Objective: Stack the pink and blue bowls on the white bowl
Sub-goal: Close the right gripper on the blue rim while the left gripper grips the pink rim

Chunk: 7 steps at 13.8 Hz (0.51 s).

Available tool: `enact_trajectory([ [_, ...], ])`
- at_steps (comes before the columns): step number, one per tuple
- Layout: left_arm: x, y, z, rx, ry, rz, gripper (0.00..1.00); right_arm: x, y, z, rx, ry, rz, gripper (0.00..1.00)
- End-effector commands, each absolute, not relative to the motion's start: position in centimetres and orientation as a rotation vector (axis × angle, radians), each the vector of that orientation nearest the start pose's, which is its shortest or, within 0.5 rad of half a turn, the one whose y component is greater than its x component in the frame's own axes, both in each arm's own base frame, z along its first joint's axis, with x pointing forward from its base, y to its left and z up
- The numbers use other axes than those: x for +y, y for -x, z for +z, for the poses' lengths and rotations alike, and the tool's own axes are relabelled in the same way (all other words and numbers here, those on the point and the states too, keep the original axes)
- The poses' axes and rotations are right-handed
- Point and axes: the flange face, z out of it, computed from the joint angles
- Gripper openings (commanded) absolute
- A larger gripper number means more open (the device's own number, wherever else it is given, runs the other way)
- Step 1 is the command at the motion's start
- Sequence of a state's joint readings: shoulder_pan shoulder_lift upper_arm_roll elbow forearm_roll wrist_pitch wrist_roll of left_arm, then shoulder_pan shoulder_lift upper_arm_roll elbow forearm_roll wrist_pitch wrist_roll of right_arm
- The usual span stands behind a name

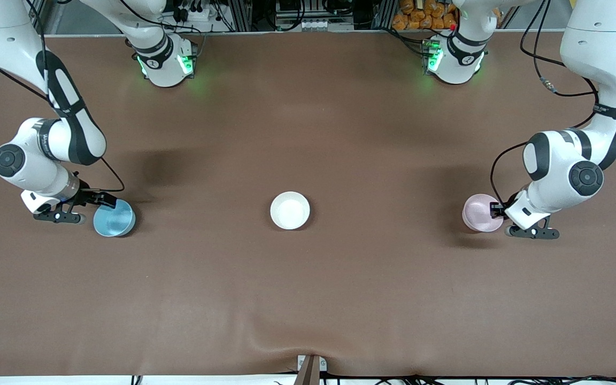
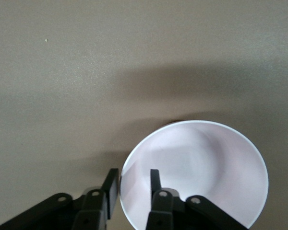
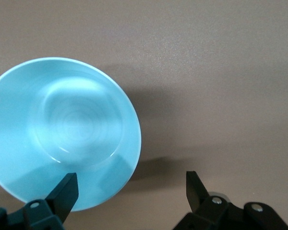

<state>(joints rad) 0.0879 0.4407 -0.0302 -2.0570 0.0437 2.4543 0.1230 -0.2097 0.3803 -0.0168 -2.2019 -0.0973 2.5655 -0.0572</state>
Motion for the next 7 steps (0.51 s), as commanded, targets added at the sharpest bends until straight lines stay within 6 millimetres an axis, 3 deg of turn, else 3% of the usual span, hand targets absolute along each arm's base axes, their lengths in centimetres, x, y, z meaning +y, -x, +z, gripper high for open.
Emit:
enact_trajectory([
  [1, 3.8, -58.2, 22.3, 0.181, 3.115, 0.053, 0.00, -13.4, -54.5, 19.5, 0.082, 3.199, -0.033, 1.00],
  [2, 3.8, -58.2, 22.3, 0.163, 3.121, 0.052, 0.00, -13.4, -54.5, 19.4, 0.086, 3.197, -0.031, 1.00],
  [4, 3.7, -58.3, 22.4, 0.153, 3.123, 0.049, 0.00, -13.4, -54.4, 19.3, 0.098, 3.196, -0.027, 0.35],
  [5, 3.4, -58.6, 23.0, 0.148, 3.123, 0.033, 0.00, -13.3, -54.4, 19.2, 0.100, 3.195, -0.025, 0.12],
  [6, 2.8, -58.8, 23.7, 0.143, 3.134, 0.024, 0.00, -13.3, -54.4, 19.2, 0.103, 3.195, -0.025, 0.00],
  [7, 1.6, -59.6, 24.6, 0.116, 3.170, -0.002, 0.00, -13.3, -54.4, 19.2, 0.105, 3.194, -0.020, 0.00],
])
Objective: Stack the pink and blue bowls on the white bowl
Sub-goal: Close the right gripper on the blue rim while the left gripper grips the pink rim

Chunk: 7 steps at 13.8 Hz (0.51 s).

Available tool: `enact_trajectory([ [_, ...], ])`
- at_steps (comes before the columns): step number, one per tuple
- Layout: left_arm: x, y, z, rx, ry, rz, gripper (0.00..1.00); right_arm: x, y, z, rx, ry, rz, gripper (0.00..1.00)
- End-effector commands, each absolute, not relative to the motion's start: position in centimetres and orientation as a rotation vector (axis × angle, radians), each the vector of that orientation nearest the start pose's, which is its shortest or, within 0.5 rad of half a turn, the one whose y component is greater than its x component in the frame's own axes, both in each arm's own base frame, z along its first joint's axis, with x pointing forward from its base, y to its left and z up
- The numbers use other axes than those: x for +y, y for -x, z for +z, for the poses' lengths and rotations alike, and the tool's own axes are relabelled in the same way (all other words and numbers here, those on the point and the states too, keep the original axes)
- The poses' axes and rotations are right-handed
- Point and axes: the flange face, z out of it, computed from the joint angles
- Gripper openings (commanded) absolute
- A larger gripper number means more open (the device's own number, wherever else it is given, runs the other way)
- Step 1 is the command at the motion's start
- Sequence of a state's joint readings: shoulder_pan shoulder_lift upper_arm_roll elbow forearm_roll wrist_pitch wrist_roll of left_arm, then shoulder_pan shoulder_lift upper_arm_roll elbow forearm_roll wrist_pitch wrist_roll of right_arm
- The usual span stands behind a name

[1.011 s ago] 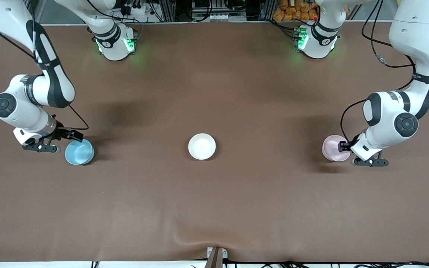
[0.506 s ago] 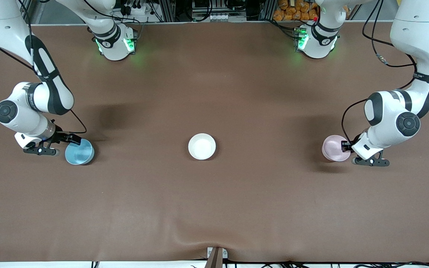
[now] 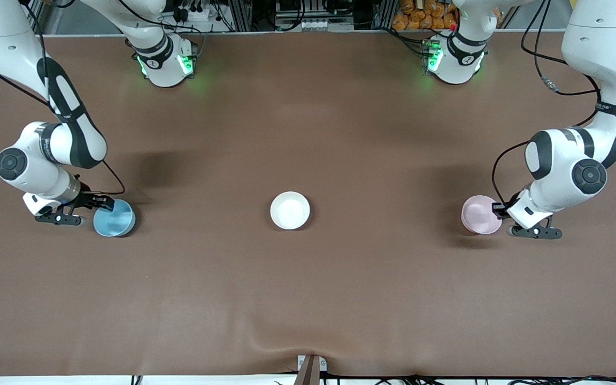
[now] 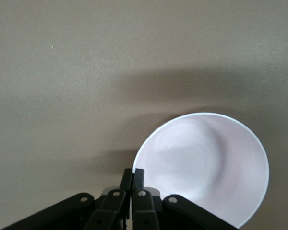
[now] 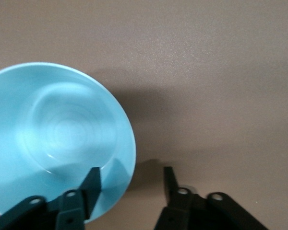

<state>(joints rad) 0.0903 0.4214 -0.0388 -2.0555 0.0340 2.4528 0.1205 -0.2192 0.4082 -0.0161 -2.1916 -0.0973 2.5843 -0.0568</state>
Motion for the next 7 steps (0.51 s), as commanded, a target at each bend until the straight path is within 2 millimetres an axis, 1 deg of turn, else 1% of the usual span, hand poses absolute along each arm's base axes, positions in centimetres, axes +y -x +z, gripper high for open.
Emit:
enact_trajectory([
  [1, 0.5, -60.3, 25.6, 0.089, 3.203, -0.017, 0.00, -13.2, -54.3, 19.2, 0.105, 3.193, -0.016, 0.00],
  [2, -0.3, -61.1, 26.7, 0.084, 3.218, -0.027, 0.00, -13.1, -54.4, 19.2, 0.103, 3.193, -0.016, 0.00],
  [4, -3.7, -62.6, 29.1, 0.029, 3.253, -0.010, 0.00, -12.9, -54.5, 19.3, 0.099, 3.193, -0.021, 0.00],
  [6, -7.6, -63.6, 31.7, -0.048, 3.272, 0.035, 0.00, -12.8, -54.6, 19.7, 0.097, 3.193, -0.029, 0.00],
  [7, -10.0, -63.7, 32.6, -0.082, 3.271, 0.053, 0.00, -12.6, -54.7, 20.0, 0.092, 3.194, -0.034, 0.00],
])
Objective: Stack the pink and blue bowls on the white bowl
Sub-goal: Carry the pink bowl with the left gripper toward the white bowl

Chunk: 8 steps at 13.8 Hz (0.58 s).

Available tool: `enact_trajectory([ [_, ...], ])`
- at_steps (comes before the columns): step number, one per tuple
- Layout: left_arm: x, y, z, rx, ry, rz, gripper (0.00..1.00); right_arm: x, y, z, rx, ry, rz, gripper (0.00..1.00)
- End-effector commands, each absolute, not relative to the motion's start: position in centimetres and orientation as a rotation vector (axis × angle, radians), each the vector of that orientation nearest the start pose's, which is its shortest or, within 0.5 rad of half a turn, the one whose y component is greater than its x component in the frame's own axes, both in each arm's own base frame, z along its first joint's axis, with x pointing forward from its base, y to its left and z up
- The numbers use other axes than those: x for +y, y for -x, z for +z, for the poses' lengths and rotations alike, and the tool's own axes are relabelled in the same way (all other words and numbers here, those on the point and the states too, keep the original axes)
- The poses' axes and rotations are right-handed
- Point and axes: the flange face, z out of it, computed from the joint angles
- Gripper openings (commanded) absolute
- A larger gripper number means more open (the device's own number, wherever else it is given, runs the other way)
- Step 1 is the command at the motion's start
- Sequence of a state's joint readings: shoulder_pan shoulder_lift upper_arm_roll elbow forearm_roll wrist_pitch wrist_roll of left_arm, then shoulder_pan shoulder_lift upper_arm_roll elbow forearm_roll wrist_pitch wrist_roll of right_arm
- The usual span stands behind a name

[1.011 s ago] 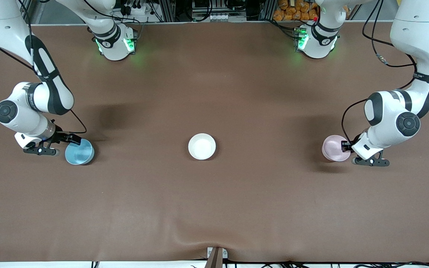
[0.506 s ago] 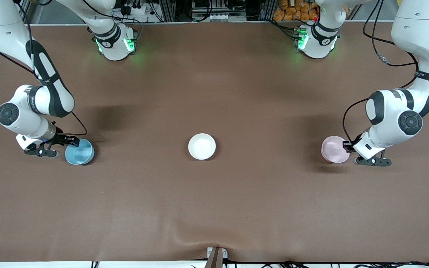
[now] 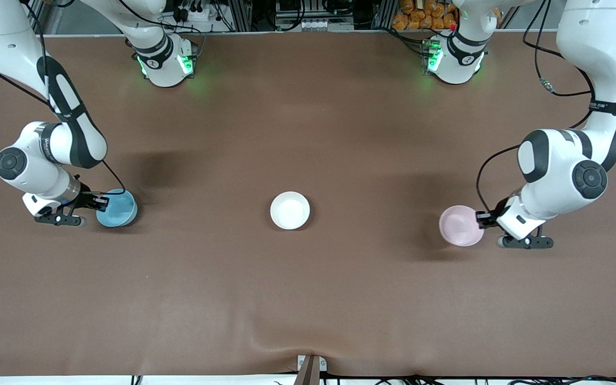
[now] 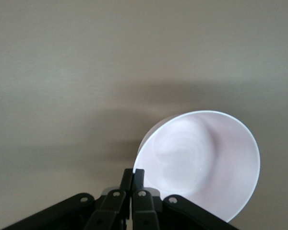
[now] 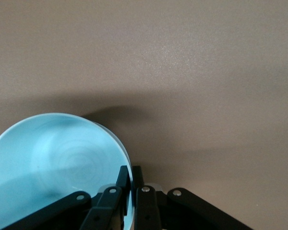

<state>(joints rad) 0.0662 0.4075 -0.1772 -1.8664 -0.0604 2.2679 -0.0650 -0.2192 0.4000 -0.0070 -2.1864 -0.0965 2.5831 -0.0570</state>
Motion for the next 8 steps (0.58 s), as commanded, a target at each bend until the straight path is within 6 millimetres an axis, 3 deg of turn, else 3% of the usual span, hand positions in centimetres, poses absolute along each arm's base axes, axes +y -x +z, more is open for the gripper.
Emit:
enact_trajectory([
  [1, -12.2, -63.7, 33.5, -0.115, 3.267, 0.055, 0.00, -12.6, -54.8, 20.5, 0.091, 3.195, -0.046, 0.00],
  [3, -16.3, -63.4, 34.4, -0.175, 3.263, 0.065, 0.00, -11.9, -55.0, 22.2, 0.077, 3.195, -0.044, 0.00],
  [8, -27.7, -61.8, 35.2, -0.345, 3.258, 0.067, 0.00, -8.1, -55.3, 28.8, 0.147, 3.114, -0.055, 0.00],
])
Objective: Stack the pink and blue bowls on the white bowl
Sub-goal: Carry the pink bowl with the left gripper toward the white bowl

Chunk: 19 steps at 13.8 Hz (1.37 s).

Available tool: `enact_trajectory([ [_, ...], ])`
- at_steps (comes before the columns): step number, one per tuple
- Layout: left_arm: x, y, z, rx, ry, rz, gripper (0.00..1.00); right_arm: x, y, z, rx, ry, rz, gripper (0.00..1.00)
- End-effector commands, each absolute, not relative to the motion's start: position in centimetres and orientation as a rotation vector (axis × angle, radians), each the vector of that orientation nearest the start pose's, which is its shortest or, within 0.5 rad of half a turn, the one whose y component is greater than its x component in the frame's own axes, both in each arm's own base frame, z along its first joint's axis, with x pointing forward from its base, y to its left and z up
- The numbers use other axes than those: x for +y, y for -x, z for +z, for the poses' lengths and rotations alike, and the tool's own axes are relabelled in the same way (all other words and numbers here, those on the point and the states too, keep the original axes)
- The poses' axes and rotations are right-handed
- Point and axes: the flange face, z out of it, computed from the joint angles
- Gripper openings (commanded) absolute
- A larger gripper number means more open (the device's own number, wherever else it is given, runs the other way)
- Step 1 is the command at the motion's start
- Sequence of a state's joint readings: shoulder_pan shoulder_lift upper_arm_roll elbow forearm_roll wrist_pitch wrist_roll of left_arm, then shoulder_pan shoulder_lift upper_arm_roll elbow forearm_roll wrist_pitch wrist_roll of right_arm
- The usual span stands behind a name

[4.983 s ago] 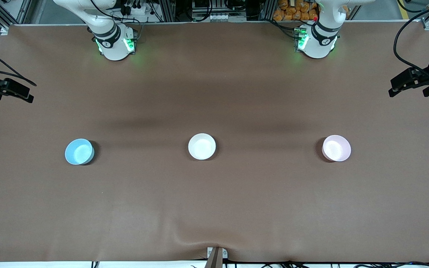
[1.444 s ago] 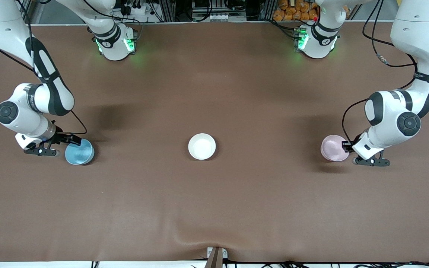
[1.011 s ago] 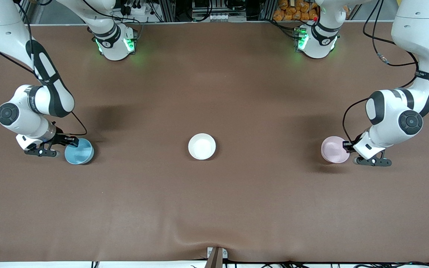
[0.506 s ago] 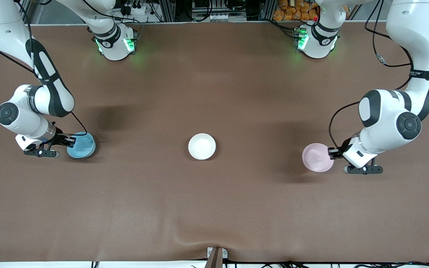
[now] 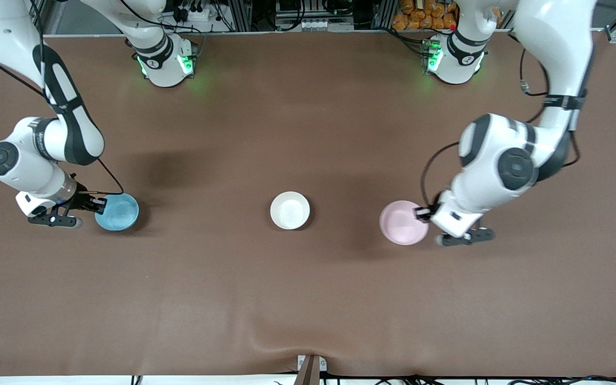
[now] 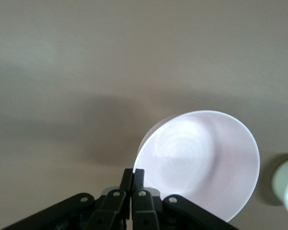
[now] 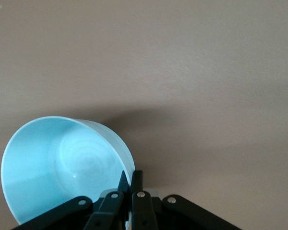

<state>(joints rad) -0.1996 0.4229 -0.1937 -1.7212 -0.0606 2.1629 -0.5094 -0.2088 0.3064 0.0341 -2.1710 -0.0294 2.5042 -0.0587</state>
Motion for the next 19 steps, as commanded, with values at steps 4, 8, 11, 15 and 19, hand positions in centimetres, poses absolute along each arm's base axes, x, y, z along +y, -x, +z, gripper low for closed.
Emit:
enact_trajectory([
  [4, -36.1, -60.0, 34.4, -0.441, 3.260, 0.085, 0.00, -2.4, -55.3, 34.1, 0.238, 3.031, -0.046, 0.00],
  [8, -43.2, -58.3, 32.7, -0.476, 3.264, 0.098, 0.00, 7.6, -55.3, 38.0, 0.452, 2.994, 0.006, 0.00],
  [11, -45.2, -57.7, 31.4, -0.514, 3.280, 0.087, 0.00, 14.4, -55.0, 39.3, 0.562, 2.965, -0.004, 0.00],
  [15, -48.0, -56.6, 29.3, -0.502, 3.335, 0.022, 0.00, 19.9, -54.1, 39.7, 0.689, 2.931, 0.005, 0.00],
  [19, -50.4, -55.2, 27.2, -0.462, 3.366, -0.007, 0.00, 21.3, -53.9, 39.5, 0.724, 2.893, 0.031, 0.00],
])
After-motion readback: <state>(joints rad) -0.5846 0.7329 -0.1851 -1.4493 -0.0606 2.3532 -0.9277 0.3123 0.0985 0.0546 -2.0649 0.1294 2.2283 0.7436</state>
